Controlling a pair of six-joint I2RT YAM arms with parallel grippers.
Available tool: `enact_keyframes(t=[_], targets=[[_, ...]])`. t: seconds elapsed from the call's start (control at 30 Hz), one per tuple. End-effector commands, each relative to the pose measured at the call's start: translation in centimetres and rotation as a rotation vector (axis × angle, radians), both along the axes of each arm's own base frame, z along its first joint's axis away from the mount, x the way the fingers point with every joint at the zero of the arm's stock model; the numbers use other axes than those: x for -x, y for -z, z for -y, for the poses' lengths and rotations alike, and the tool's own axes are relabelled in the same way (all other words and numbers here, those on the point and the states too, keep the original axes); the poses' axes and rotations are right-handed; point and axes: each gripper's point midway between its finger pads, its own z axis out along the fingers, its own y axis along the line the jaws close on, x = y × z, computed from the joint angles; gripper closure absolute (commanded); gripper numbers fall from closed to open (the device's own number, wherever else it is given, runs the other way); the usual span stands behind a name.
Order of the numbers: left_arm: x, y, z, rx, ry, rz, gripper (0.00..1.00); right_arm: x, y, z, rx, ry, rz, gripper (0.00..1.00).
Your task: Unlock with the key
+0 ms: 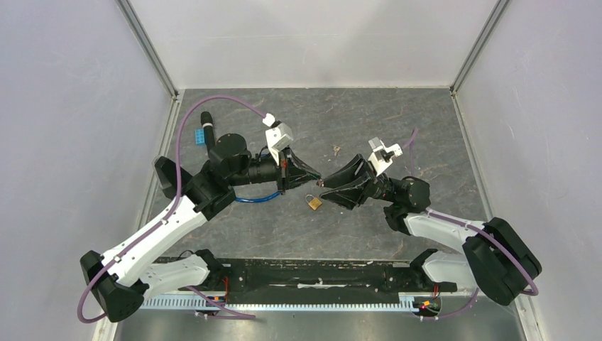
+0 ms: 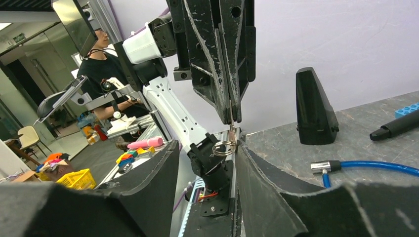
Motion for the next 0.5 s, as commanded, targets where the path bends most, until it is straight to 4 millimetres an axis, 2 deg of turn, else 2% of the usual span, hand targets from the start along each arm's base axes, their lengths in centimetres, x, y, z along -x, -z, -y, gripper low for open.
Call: enact_keyframes(t=[0.0,0.27,0.37,0.47], targets=[[0.2,-1.7,-0.1,0.059,0.008,0.037,0.98,2.8,-4.4,2.0,-0.178,0.010,0.254,0.52],[0.6,-1.5,-0.2,0.060,0.019,0.036,0.98,0.7,-4.2,2.0,-0.152,0.140,0.235,0.53],[0.6,-1.3,-0.3,0.058,0.012,0.031,0.98,0.5,-4.2,2.0,-0.138,0.158,0.242,0.59],[0.5,-1.9,0.0,0.081,0.017,0.047,0.98,0.5,-4.2,2.0,-0.133,0.154,0.244,0.65]])
